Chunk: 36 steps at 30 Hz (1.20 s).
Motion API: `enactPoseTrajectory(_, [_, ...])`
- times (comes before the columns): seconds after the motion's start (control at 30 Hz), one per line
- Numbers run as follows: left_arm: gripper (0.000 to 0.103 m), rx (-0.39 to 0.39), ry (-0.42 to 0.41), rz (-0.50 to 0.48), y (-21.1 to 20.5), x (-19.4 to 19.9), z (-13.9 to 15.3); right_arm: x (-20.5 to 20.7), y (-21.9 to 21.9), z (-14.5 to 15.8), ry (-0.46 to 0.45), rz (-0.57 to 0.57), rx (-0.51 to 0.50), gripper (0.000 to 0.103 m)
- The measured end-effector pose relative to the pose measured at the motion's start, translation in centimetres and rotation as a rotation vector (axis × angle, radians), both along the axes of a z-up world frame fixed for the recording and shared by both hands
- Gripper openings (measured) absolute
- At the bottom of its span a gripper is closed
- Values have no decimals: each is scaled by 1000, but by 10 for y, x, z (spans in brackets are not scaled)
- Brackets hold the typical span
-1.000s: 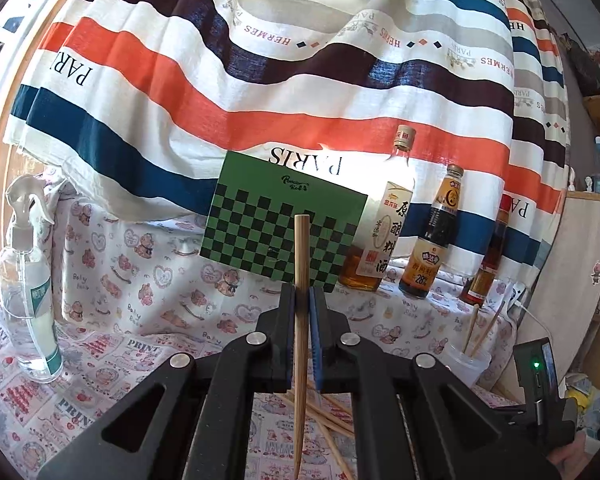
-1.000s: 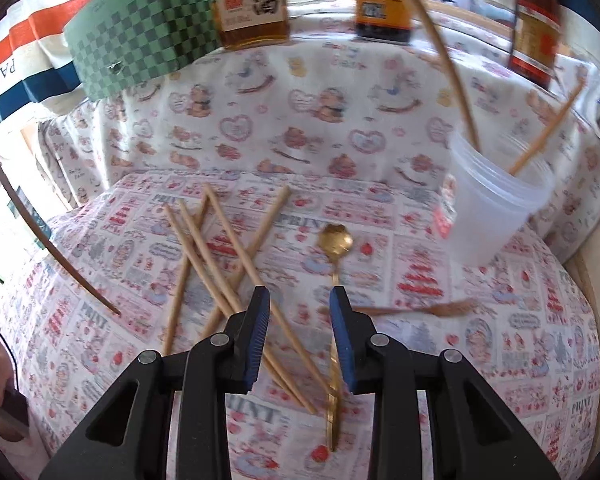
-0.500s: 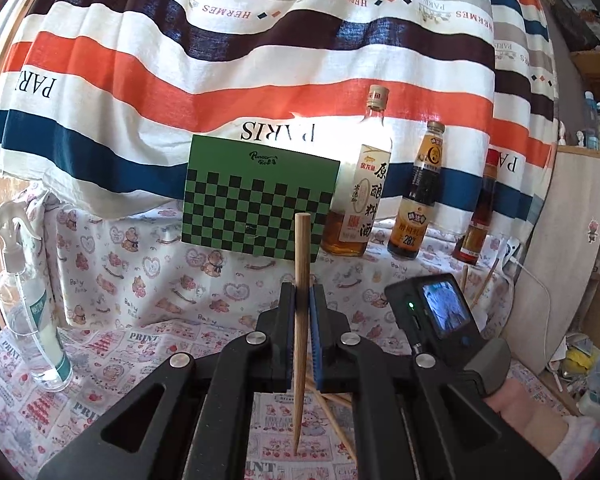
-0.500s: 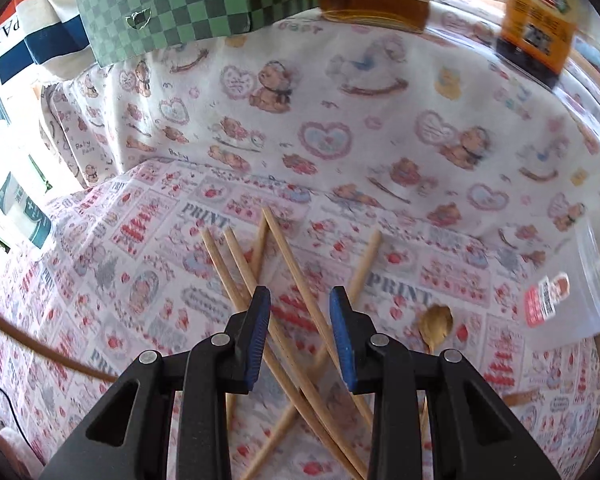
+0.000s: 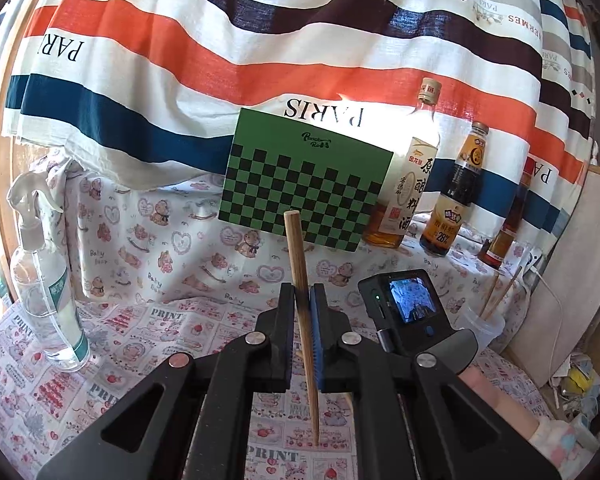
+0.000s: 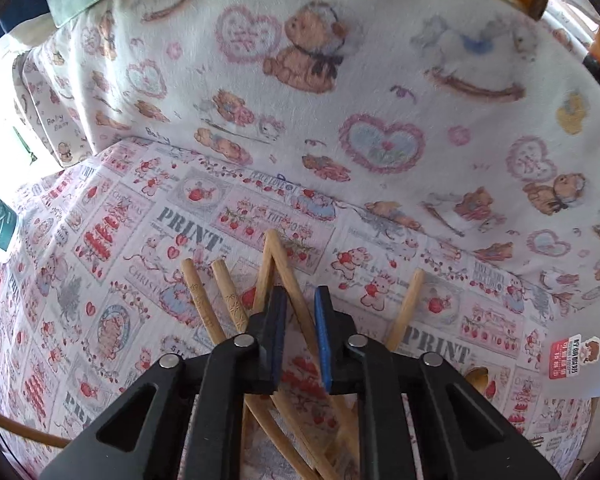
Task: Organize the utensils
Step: 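Grasp a wooden chopstick from the pile with the right tool and lift it, then carry both held chopsticks over the clear plastic cup and lower them in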
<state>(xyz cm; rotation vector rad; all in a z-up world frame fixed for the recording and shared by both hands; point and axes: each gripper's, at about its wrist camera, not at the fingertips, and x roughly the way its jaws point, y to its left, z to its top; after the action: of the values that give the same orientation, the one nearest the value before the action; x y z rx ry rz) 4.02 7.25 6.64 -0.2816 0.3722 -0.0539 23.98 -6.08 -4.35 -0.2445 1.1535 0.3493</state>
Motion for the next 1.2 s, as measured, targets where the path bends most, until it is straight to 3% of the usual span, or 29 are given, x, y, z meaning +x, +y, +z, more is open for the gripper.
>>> enactPoseTrajectory(0.2, [6, -19, -10, -27, -1, -1, 1, -39, -28, 61, -170, -23, 105, 8])
enactPoseTrajectory(0.4, [6, -10, -31, -39, -7, -5, 2, -96, -68, 142, -469, -70, 193, 8])
enactPoseTrajectory(0.53, [6, 12, -79, -40, -13, -10, 2, -126, -92, 176, -671, -113, 234, 8])
enactPoseTrajectory(0.7, [6, 0, -87, -50, -13, -10, 1, -153, -126, 195, -760, -149, 357, 8])
enactPoseTrajectory(0.97, [6, -35, -123, -35, -5, -11, -4, -194, -134, 202, -887, -117, 374, 8])
enactPoseTrajectory(1.1, [6, -107, -143, -42, -1, -24, 1, -221, -143, 222, -946, -79, 464, 8])
enactPoseTrajectory(1.2, [6, -106, -184, -43, -9, -29, 14, -238, -155, 242, -1026, -74, 499, 8])
